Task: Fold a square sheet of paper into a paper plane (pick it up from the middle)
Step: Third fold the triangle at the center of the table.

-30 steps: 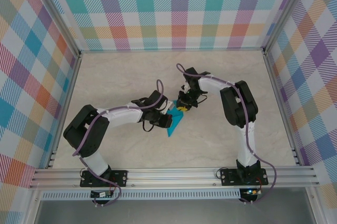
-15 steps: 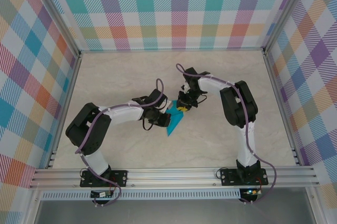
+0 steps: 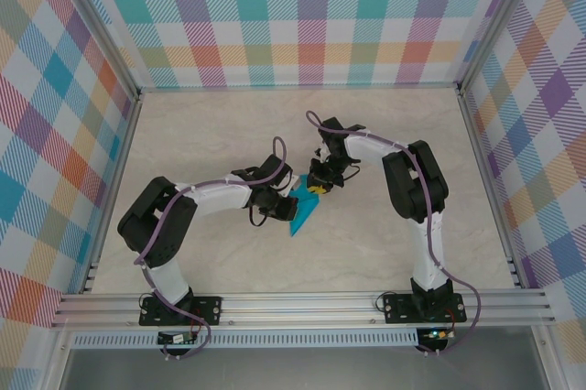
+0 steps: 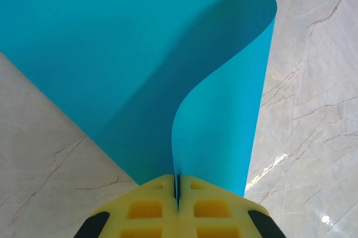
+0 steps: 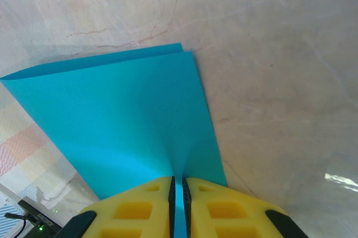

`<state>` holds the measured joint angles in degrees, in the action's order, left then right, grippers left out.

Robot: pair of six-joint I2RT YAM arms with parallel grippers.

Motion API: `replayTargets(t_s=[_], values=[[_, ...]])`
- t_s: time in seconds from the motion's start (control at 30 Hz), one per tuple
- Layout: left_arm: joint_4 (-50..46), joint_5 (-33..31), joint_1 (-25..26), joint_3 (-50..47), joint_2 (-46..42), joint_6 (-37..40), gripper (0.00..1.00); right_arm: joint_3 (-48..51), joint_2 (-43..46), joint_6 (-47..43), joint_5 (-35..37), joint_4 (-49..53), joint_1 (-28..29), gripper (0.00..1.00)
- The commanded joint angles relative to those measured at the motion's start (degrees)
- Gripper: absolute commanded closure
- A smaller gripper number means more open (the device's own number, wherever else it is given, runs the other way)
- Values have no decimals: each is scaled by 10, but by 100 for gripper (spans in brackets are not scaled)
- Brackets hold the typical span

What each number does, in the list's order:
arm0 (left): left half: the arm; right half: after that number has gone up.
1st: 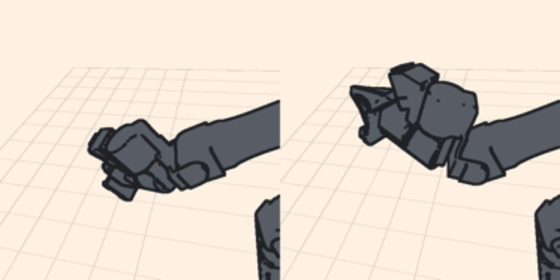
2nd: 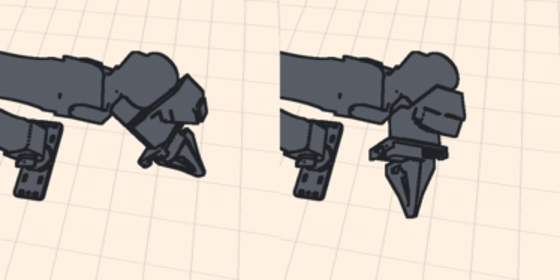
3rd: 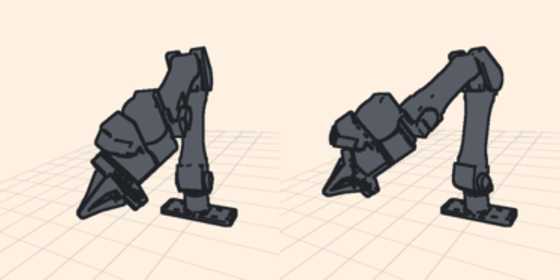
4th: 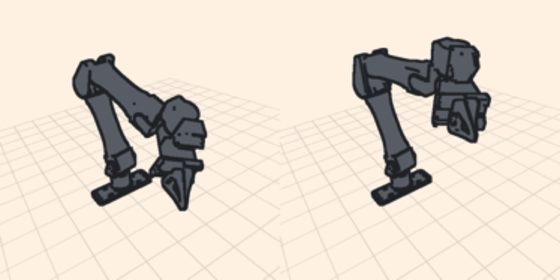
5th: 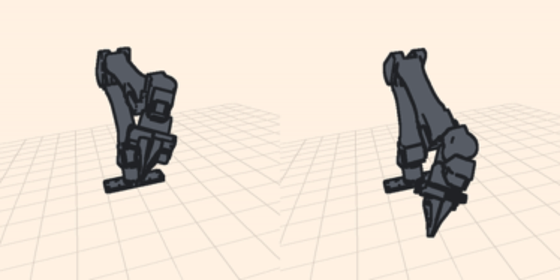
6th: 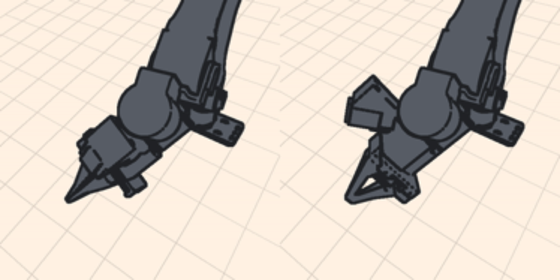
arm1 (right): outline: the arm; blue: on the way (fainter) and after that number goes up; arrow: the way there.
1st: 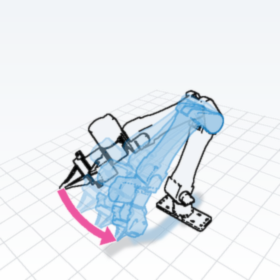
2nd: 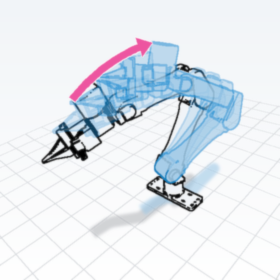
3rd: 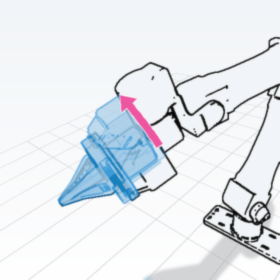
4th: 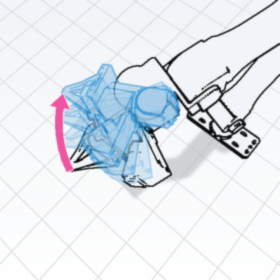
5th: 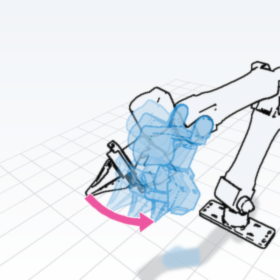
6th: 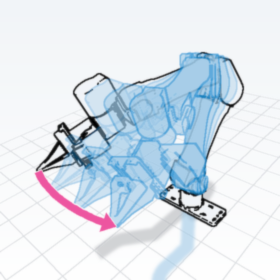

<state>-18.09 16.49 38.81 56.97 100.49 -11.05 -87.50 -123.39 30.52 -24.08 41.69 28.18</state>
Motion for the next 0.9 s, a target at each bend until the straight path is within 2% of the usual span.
replayTargets(t_s=[0.0,0.33,0.6,0.77,0.87], values=[[-9,8,-8,16,9,8,96,4,-20,-13,12,24,2,85],[-17,7,-8,17,25,8,96,4,-17,-13,12,27,2,85],[-11,8,-8,12,37,8,96,-2,4,-10,-5,24,2,81],[-8,13,-8,7,41,6,96,6,67,2,33,20,-2,80],[-4,18,-8,2,42,4,96,56,138,21,61,-22,-5,81]])
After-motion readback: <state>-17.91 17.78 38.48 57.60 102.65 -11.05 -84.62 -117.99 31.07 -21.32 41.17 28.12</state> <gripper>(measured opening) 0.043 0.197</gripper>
